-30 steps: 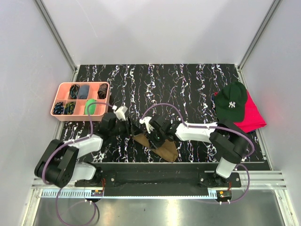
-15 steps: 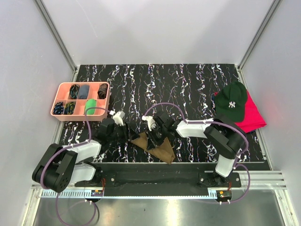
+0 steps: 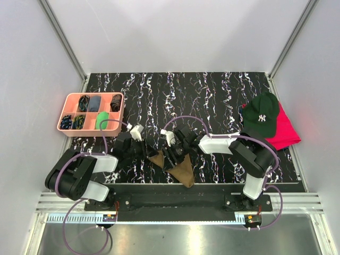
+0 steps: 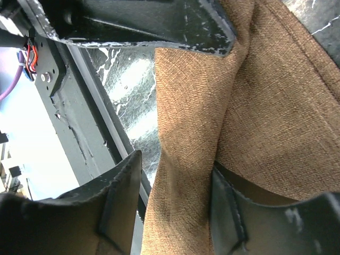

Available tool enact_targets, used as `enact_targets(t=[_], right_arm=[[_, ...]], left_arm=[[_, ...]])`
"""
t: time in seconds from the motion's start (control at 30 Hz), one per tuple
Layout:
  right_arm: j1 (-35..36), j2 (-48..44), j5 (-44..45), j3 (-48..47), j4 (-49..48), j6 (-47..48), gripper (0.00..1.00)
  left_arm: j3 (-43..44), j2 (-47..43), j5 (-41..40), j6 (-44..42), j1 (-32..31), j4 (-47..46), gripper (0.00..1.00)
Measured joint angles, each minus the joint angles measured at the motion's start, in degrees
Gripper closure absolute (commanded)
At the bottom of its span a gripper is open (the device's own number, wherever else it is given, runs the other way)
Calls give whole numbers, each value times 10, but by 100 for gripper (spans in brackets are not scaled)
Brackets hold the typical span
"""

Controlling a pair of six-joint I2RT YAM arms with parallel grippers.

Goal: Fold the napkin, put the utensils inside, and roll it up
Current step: Roll the napkin with the utensil

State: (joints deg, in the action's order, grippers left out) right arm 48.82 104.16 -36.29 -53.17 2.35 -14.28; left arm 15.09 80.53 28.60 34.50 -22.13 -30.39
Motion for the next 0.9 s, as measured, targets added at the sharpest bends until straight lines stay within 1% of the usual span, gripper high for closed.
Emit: enact_targets(t=[0.2,0.37,0.57,0.7,0.83,0.9], right_arm=[[0,-9,18,-3,17,-1,38],[1,-24,58,-8,47,8,37],[1,-62,139,-10,107,28,31],[5,-103,193,-10,136,40,30],[36,-139,252,-12,144,52,29],[65,-144,285,-17,147,61,29]], left_arm=[[10,11,8,-3,0,1,69],[16,11,16,-14,-1,8,70],[24,11,23,-30,-1,30,70],[31,11,25,-36,-1,43,70],[37,11,27,-43,-1,55,70],[40,11,27,-45,-1,62,70]])
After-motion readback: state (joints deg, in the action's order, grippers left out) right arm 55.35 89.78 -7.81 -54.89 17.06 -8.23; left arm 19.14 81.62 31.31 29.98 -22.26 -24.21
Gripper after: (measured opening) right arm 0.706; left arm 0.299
